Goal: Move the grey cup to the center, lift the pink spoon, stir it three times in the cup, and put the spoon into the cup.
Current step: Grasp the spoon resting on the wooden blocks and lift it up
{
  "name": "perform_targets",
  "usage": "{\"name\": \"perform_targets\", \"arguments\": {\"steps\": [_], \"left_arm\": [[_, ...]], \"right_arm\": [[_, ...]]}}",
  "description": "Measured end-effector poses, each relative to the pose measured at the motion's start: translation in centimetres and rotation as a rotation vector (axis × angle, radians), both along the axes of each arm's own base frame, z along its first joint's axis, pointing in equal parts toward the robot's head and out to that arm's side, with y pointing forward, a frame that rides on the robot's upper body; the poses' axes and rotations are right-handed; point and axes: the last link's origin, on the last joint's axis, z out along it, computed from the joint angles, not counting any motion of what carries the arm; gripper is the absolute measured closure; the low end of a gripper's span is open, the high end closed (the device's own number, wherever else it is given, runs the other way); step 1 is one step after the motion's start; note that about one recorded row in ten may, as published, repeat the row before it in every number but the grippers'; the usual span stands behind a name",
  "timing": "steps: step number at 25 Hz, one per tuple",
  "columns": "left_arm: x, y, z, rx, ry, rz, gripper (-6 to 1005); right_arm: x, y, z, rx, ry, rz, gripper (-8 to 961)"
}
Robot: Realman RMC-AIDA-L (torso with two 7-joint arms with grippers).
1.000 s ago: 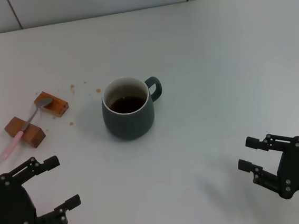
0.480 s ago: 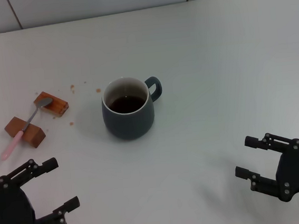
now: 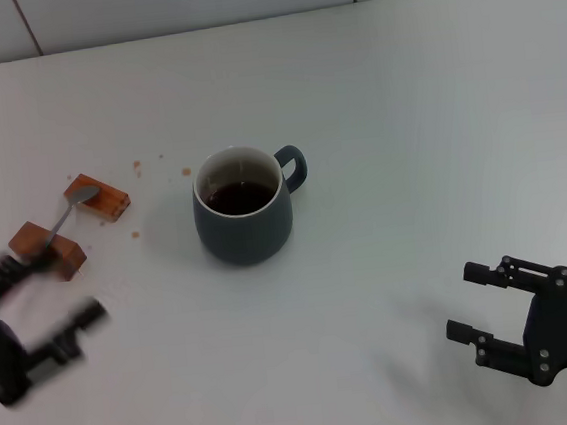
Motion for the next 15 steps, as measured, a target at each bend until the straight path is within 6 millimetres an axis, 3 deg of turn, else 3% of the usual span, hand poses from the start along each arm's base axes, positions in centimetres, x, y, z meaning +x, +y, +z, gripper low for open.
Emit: {"name": "perform_targets", "arguments": {"steps": [2,3,4,11,15], "left_arm": [[0.0,0.6,1.5,0.017,-0.192,0.119,189],[-0.2,0.9,2.8,0.004,-0.372,0.228,189],[-0.2,0.9,2.8,0.004,-0.372,0.228,189],[-3.4,1.5,5.6,-0.177,-0.891,0.607,189],[-4.9,1.4,5.3,-0.254,-0.987,0.757,189]], "right_arm": [[0.0,0.0,0.0,0.000,0.000,0.000,273],[0.0,0.0,0.0,0.000,0.000,0.000,273],[0.0,0.0,0.0,0.000,0.000,0.000,273],[-0.1,0.2,0.0,0.001,0.002,0.005,272],[-0.2,0.3,0.1,0.000,0.002,0.011,272]]}}
